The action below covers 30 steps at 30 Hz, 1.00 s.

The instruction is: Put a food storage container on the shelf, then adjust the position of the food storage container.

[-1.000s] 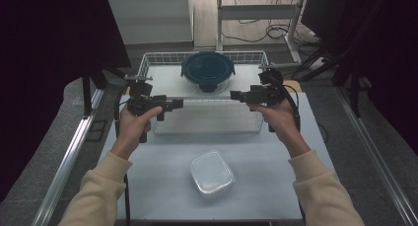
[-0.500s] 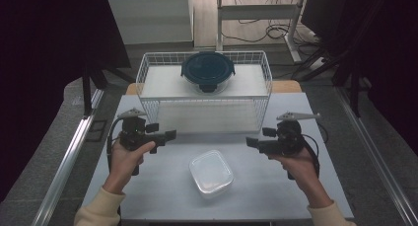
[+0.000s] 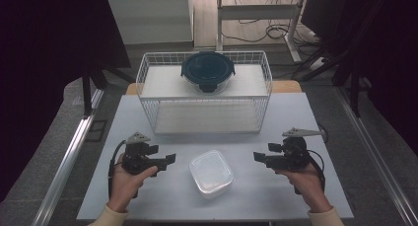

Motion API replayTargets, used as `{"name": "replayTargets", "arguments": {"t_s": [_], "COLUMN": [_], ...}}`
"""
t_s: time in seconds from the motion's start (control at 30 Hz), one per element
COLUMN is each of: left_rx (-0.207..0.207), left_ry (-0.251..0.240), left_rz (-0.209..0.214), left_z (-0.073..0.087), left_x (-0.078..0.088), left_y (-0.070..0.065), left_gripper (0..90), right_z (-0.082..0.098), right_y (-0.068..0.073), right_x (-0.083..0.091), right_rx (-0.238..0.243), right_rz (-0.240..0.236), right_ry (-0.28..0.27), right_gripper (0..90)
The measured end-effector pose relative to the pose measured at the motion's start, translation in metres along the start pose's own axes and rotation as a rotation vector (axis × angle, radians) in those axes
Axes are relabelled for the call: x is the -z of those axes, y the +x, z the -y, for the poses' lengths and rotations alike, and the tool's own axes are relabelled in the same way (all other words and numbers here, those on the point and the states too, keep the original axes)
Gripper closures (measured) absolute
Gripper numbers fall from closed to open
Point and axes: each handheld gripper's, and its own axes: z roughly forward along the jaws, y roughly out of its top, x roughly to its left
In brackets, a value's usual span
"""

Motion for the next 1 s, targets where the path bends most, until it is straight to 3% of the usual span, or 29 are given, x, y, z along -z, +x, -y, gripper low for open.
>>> {"name": "replayTargets", "arguments": {"t_s": [0.17, 0.53, 0.77, 1.0], "left_rx": [-0.009, -0.008, -0.002, -0.007], "left_ry": [0.001, 0.000, 0.045, 0.089], "left_rz": [-0.022, -0.018, -0.024, -0.024], "left_z": [0.009, 0.015, 0.022, 0.031], "left_x": [0.004, 0.009, 0.002, -0.006], "left_y": [0.003, 0.000, -0.005, -0.012], "left_gripper": [23.5, 25.8, 29.4, 40.0], "right_z": [0.008, 0.017, 0.024, 0.028], "right_y": [-0.003, -0.006, -0.007, -0.008], "right_x": [-0.002, -0.002, -0.002, 0.002], "right_rx": [0.000, 0.008, 0.003, -0.008], "right_rz": [0.019, 0.032, 0.045, 0.048], "right_ry": [0.018, 0.028, 0.047, 0.046], "right_gripper": [24.3, 25.9, 26.4, 26.7]}}
